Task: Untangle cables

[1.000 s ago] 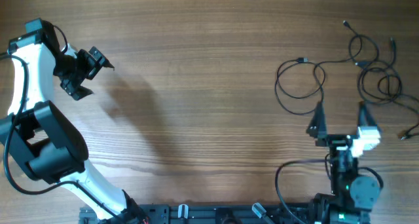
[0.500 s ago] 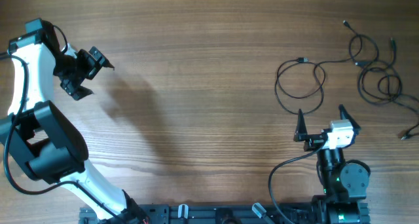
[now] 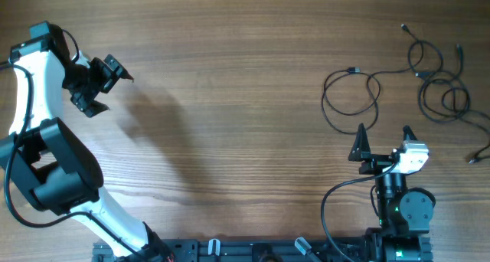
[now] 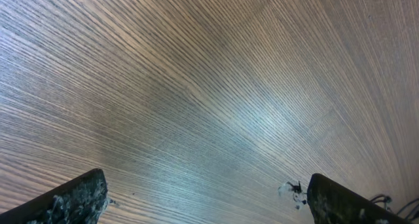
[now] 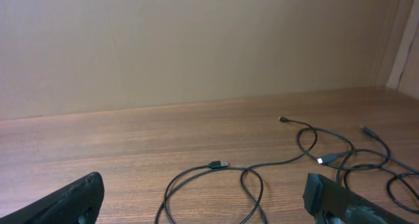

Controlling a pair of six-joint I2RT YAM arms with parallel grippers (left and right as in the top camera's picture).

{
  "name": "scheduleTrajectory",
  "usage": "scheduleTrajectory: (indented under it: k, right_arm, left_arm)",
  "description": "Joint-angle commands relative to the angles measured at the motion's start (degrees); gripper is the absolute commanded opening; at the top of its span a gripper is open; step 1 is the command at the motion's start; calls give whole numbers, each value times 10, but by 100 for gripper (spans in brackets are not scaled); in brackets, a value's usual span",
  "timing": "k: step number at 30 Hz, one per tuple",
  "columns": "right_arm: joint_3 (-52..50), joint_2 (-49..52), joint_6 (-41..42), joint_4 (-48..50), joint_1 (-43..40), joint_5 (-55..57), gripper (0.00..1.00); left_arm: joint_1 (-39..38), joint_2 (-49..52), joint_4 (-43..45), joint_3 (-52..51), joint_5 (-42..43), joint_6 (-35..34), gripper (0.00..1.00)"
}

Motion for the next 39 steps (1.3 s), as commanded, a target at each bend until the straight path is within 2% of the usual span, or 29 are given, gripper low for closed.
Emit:
scheduleTrajectory:
  k: [1, 19, 22, 27, 33, 35, 36, 39]
  right_arm:
    - [0, -7, 12, 3, -2, 6, 100]
    - [0, -6, 12, 3, -2, 6, 100]
    - [0, -6, 12, 3, -2, 6, 100]
    - [0, -6, 11, 3, -2, 6, 100]
    - [0, -6, 11, 3, -2, 6, 100]
    - [0, -6, 12, 3, -2, 6, 100]
    - [0, -6, 12, 3, -2, 6, 100]
    - [0, -6, 12, 3, -2, 6, 100]
  left_arm:
    - [-1, -7, 0, 0, 7, -1, 100]
    - [-1, -14, 0, 0, 7, -1, 100]
    - [-1, -59, 0, 0, 7, -1, 100]
    - [-1, -200, 0, 0, 7, -1, 100]
    - [-2, -266, -8, 0, -11, 1, 100]
    - [-22, -265, -2, -7, -22, 2, 100]
    - [-43, -265, 9, -25, -53, 1, 100]
    - [-102, -265, 76, -88, -77, 1, 100]
